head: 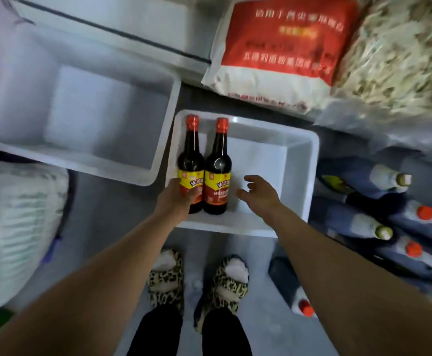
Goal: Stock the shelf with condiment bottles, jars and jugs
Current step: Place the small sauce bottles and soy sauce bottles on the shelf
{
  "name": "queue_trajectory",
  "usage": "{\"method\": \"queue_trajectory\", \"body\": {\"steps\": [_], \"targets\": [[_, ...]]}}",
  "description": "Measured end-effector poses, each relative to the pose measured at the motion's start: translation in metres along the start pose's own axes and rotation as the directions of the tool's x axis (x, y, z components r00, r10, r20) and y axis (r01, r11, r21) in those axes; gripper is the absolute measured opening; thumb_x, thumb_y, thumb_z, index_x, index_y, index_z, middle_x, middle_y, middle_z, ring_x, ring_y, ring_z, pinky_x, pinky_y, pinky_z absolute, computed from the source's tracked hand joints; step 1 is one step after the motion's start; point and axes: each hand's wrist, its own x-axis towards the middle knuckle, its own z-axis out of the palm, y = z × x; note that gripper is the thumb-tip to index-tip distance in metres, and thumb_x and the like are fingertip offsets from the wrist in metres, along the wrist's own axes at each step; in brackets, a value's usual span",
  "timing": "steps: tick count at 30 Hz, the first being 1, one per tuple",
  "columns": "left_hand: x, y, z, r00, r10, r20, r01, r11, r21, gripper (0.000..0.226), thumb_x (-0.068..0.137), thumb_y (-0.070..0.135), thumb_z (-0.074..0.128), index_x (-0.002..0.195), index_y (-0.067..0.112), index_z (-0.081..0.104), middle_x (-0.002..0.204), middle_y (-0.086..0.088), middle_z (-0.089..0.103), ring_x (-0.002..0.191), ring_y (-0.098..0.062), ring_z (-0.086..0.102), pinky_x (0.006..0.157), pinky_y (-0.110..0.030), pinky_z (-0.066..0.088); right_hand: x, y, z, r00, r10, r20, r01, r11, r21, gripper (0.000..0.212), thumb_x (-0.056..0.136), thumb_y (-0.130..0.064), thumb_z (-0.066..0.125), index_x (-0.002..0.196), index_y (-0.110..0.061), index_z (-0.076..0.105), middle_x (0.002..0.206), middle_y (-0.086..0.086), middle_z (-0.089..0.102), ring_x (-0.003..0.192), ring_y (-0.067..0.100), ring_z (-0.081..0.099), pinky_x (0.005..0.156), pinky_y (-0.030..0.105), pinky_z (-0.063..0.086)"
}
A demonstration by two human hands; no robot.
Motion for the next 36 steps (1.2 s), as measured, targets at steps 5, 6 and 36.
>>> {"method": "queue_trajectory", "body": {"steps": [5,6,36], "targets": [[0.045,-0.027,0.030,0.997,0.010,-0.073,-0.022,0.985,-0.169,0.059,0.092,0.039,0.063,0.143,0.024,0.038,0.139,0.000,0.055,0.126,-0.021,0.052,0.097,-0.036,0.042,0.048,0.025,0.038,0.995,0.024,0.095,-0.046,0.971,0.233,0.077,0.087,-0.026,0.075,0.152,-0.020,0.034,0.154,0.006,0.040,0.138,0.022,0.041,0.109,0.039,0.040],[0.051,-0.032,0.034,0.996,0.023,-0.086,-0.038,0.983,-0.180,0.059,0.093,0.039,0.063,0.144,0.025,0.038,0.139,0.001,0.054,0.126,-0.020,0.052,0.095,-0.034,0.040,0.054,0.028,0.043,0.993,0.002,0.114,-0.033,0.962,0.272,0.077,0.088,-0.023,0.074,0.153,-0.019,0.032,0.155,0.005,0.039,0.139,0.021,0.039,0.106,0.036,0.041],[0.106,-0.064,0.064,0.980,-0.059,0.191,0.125,0.927,-0.355,0.076,0.062,0.014,0.089,0.128,0.014,0.051,0.117,-0.004,0.067,0.107,-0.021,0.064,0.098,-0.045,0.048,0.086,0.082,0.064,0.981,-0.069,0.180,-0.030,0.869,0.494,0.057,0.067,-0.012,0.089,0.115,-0.021,0.060,0.104,-0.007,0.073,0.095,0.008,0.070,0.074,0.021,0.055]]}}
